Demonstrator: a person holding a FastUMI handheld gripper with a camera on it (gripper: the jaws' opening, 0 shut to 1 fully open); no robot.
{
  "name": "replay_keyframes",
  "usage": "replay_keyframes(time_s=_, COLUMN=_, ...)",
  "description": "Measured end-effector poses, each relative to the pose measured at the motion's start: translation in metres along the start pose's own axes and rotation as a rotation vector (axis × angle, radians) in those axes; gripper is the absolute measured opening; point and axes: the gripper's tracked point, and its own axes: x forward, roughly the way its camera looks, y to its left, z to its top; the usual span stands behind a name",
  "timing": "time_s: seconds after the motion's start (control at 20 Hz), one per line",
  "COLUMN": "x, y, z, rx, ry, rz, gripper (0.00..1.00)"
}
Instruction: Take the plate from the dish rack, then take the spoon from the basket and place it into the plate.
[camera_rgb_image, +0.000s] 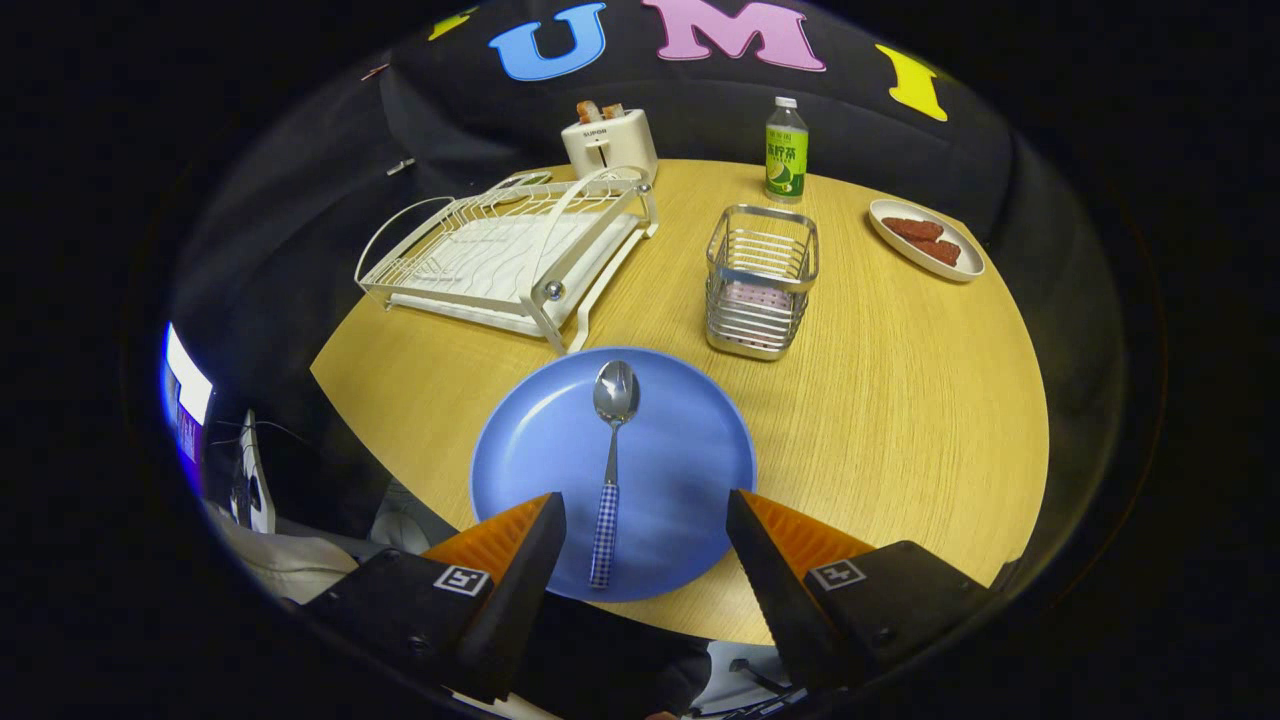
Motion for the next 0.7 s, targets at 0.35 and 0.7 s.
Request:
replay_keyframes(time_s=0.35, x=-0.034, y=-0.008, z=0.071, rx=-0.01, ry=-0.156, rz=-0.073, gripper=0.99)
replay_keyframes(time_s=0.7, x=-0.1, y=-0.026, z=0.166, rx=-0.021, ry=-0.371, rz=-0.183, gripper=0.99)
